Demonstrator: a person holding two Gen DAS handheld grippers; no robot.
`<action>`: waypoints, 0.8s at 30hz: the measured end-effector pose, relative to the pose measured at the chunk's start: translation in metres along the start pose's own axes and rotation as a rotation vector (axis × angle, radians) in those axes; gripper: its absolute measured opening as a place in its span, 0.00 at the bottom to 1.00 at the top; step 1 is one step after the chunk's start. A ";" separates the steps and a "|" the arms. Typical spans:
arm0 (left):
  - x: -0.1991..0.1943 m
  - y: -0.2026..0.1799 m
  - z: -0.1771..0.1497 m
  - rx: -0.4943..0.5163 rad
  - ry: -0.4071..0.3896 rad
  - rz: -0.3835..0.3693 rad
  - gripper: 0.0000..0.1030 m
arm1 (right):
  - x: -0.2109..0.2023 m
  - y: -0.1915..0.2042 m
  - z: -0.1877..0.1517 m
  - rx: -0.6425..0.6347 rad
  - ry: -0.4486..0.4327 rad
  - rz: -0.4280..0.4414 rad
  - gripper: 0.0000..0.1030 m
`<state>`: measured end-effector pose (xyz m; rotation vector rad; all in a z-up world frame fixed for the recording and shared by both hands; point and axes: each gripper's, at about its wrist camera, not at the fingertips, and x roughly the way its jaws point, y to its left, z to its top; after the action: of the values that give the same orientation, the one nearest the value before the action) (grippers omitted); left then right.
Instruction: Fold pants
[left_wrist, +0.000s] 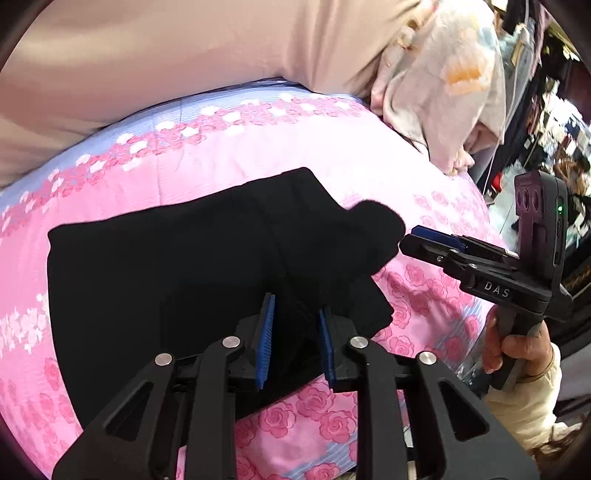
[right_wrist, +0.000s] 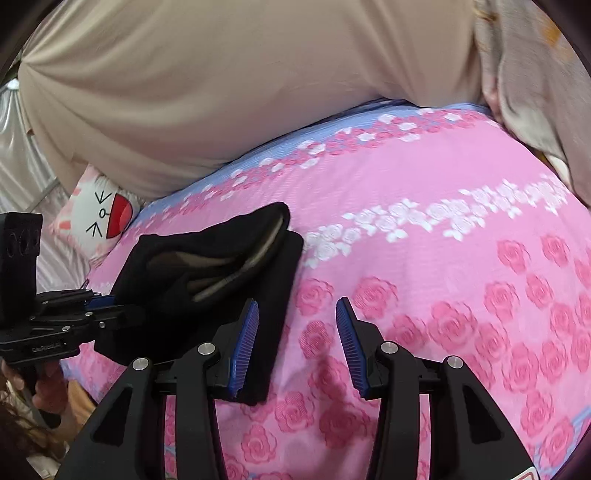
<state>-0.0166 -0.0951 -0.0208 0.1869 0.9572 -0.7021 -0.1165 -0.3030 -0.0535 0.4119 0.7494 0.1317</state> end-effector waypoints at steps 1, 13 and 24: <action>0.001 0.003 0.000 -0.021 0.002 0.016 0.22 | 0.001 0.002 0.002 -0.006 0.001 0.012 0.42; 0.011 -0.011 -0.005 0.052 0.026 0.053 0.26 | 0.028 0.047 0.005 -0.235 0.133 0.036 0.42; -0.022 0.017 0.011 -0.076 -0.159 0.107 0.10 | 0.031 0.044 0.020 -0.241 0.154 0.085 0.42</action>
<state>-0.0066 -0.0768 0.0010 0.1126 0.8137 -0.5730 -0.0795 -0.2609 -0.0418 0.2049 0.8560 0.3334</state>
